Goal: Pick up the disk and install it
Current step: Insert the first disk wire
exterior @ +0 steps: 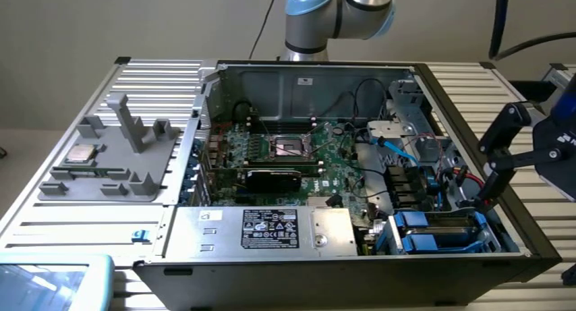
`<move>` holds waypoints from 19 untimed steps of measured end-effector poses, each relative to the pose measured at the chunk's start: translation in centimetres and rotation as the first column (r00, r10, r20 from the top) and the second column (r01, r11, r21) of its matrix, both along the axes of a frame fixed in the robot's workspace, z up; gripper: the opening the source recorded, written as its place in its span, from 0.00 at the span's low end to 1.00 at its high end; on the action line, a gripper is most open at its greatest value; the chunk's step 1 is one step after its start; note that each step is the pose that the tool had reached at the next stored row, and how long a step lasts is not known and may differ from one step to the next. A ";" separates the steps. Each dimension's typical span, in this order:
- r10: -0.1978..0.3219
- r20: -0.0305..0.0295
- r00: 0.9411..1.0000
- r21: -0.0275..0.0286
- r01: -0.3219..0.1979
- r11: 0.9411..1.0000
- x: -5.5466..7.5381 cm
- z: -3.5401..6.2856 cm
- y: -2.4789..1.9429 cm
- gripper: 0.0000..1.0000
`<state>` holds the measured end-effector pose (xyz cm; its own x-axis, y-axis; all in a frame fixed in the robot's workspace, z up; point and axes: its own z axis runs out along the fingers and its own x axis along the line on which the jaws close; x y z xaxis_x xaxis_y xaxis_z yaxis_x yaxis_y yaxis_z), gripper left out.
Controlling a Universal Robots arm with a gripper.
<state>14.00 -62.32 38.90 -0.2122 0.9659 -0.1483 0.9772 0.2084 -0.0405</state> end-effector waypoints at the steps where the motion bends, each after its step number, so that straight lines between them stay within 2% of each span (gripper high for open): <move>1: 0.020 0.001 1.000 0.000 -0.020 1.000 0.0 -0.01 0.00 0.99; 2: 0.036 0.003 0.999 0.002 -0.036 0.999 0.0 -0.03 0.00 0.99; 4: 0.067 0.006 0.998 0.009 -0.067 0.998 0.0 -0.06 0.00 0.99; 6: 0.093 0.008 0.996 0.024 -0.094 0.995 0.0 -0.09 0.00 0.99; 7: 0.100 0.009 0.995 0.026 -0.100 0.995 0.0 -0.09 0.01 0.99; 10: 0.102 0.009 0.995 0.026 -0.102 0.994 0.0 -0.10 0.00 0.99; 11: 0.103 0.009 0.995 0.031 -0.103 0.994 0.0 -0.09 0.00 0.99; 12: 0.105 0.013 0.994 0.041 -0.106 0.994 0.0 -0.10 -0.01 0.99; 13: 0.107 0.017 0.994 0.057 -0.107 0.993 0.0 -0.10 0.00 0.99; 16: 0.107 0.024 0.994 0.112 -0.109 0.988 0.0 -0.10 -0.03 0.99; 19: 0.106 0.030 0.994 0.164 -0.110 0.980 0.0 -0.10 -0.12 0.99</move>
